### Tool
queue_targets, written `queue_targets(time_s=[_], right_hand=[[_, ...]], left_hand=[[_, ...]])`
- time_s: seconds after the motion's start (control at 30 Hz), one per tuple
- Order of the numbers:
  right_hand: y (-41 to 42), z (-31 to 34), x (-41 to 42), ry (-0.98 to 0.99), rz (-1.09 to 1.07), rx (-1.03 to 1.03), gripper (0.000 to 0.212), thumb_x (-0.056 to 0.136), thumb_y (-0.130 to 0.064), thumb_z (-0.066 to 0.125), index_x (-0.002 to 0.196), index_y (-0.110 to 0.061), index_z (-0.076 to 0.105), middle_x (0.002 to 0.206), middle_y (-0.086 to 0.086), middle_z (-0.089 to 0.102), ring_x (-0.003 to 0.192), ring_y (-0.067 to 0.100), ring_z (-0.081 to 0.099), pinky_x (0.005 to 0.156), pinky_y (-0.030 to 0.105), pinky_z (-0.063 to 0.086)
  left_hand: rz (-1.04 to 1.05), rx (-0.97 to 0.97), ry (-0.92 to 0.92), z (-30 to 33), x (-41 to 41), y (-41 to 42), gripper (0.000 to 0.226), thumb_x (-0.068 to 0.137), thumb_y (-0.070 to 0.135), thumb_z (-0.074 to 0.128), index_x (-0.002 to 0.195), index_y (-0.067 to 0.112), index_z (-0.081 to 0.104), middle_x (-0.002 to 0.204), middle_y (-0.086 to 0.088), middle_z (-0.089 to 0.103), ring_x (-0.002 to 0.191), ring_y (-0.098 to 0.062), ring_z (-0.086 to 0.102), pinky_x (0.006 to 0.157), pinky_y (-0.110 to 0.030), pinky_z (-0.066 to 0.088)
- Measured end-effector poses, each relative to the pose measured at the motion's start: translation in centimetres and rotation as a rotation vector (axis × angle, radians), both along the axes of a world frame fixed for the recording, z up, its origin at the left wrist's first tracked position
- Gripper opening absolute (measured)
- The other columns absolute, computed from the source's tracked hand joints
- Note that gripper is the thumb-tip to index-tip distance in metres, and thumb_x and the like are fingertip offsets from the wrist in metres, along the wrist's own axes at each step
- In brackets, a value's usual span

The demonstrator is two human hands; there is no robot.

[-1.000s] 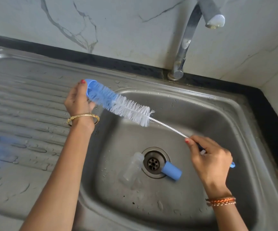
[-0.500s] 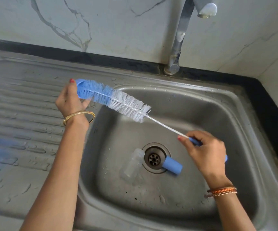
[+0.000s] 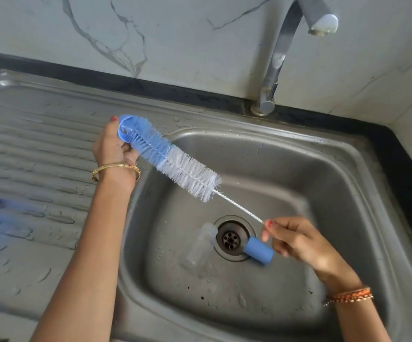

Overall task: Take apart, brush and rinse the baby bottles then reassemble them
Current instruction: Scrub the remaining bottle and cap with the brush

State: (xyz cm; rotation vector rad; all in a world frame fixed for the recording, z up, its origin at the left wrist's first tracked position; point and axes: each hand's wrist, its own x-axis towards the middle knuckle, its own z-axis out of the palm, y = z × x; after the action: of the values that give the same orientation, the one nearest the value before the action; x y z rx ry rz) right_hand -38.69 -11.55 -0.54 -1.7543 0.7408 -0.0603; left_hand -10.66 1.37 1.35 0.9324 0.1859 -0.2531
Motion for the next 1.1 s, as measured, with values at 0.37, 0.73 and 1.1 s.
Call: queue_targets(time_s=[0.37, 0.73, 1.1], right_hand=[[0.5, 0.7, 0.2, 0.01, -0.231, 0.138, 0.04, 0.096, -0.018, 0.048, 0.057, -0.012, 0.054, 0.038, -0.008, 0.032, 0.032, 0.002, 0.022, 0.033, 0.011, 0.017], [0.8, 1.1, 0.1, 0.005, -0.237, 0.208, 0.029, 0.09, -0.006, 0.053, 0.061, -0.008, 0.057, 0.037, -0.01, 0.035, 0.029, 0.001, 0.023, 0.032, 0.01, 0.017], [1.2, 0.4, 1.1, -0.003, -0.219, -0.064, 0.043, 0.09, -0.016, 0.059, 0.047, -0.016, 0.06, 0.039, -0.01, 0.034, 0.034, 0.005, 0.023, 0.035, 0.013, 0.018]], left_hand=[[0.065, 0.076, -0.097, 0.2, -1.3, -0.6, 0.02, 0.094, 0.018, 0.053, 0.076, 0.011, 0.057, 0.078, -0.007, 0.06, 0.076, -0.015, 0.063, 0.059, -0.026, 0.057], [0.04, 0.079, -0.15, -0.4, -1.7, -1.2, 0.02, 0.095, 0.017, 0.051, 0.079, 0.011, 0.062, 0.08, -0.006, 0.061, 0.082, -0.017, 0.062, 0.061, -0.026, 0.056], [0.087, 0.043, -0.093, -0.5, -1.5, -1.0, 0.021, 0.095, 0.018, 0.053, 0.077, 0.009, 0.06, 0.078, -0.008, 0.06, 0.079, -0.018, 0.062, 0.058, -0.026, 0.055]])
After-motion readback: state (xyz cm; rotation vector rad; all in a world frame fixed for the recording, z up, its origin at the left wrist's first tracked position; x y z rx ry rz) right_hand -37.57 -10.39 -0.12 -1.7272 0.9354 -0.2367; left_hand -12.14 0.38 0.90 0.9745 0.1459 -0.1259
